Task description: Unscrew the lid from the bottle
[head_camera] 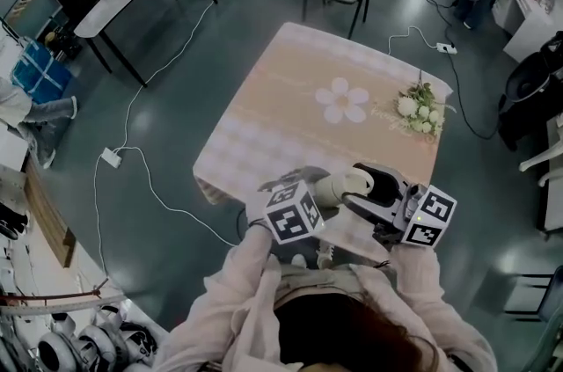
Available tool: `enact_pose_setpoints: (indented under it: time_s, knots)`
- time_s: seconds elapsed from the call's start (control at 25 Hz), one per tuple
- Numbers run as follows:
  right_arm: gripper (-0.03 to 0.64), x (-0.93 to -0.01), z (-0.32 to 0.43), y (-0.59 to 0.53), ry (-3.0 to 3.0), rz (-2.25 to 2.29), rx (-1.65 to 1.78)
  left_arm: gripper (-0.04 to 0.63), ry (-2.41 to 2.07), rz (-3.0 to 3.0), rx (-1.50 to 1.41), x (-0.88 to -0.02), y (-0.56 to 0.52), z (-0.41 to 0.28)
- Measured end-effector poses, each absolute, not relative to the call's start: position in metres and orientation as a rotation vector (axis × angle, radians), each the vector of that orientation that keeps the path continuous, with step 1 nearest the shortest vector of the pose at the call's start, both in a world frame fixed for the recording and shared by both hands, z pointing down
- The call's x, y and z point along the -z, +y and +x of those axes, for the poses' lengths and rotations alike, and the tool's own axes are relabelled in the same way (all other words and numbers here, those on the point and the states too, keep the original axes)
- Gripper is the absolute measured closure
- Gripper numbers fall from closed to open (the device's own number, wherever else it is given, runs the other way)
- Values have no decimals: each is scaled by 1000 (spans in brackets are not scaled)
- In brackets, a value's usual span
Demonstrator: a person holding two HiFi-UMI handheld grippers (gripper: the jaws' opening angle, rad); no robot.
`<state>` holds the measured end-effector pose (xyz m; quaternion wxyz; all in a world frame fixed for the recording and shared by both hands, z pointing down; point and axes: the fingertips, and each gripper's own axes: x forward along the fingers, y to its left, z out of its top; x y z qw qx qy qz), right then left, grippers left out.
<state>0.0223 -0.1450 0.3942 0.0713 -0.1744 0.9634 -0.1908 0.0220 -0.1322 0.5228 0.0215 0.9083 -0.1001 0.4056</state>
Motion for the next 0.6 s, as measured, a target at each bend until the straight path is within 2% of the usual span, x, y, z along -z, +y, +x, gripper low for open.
enact_pose_setpoints:
  time_s: [0.16, 0.24, 0.32, 0.4, 0.44, 0.56, 0.6]
  knots:
    - [327, -383, 16, -107, 3042, -104, 234, 279, 84, 2863, -1184, -515, -95, 26]
    - [325, -381, 18, -101, 3047, -8, 172, 279, 164, 2868, -1144, -513, -88, 29]
    - [311, -381, 20, -118, 3012, -139, 284, 279, 50, 2860, -1092, -512, -99, 30]
    - [244, -384, 23, -139, 2950, -359, 439, 279, -196, 2840, -1066, -512, -123, 27]
    - [232, -387, 23, -146, 2919, -449, 493, 279, -321, 2828, -1074, -512, -135, 25]
    - [239, -392, 21, -157, 2851, -635, 588, 279, -524, 2804, -1150, -515, -155, 18]
    - [289, -393, 21, -158, 2845, -665, 599, 279, -527, 2803, -1169, -516, -155, 18]
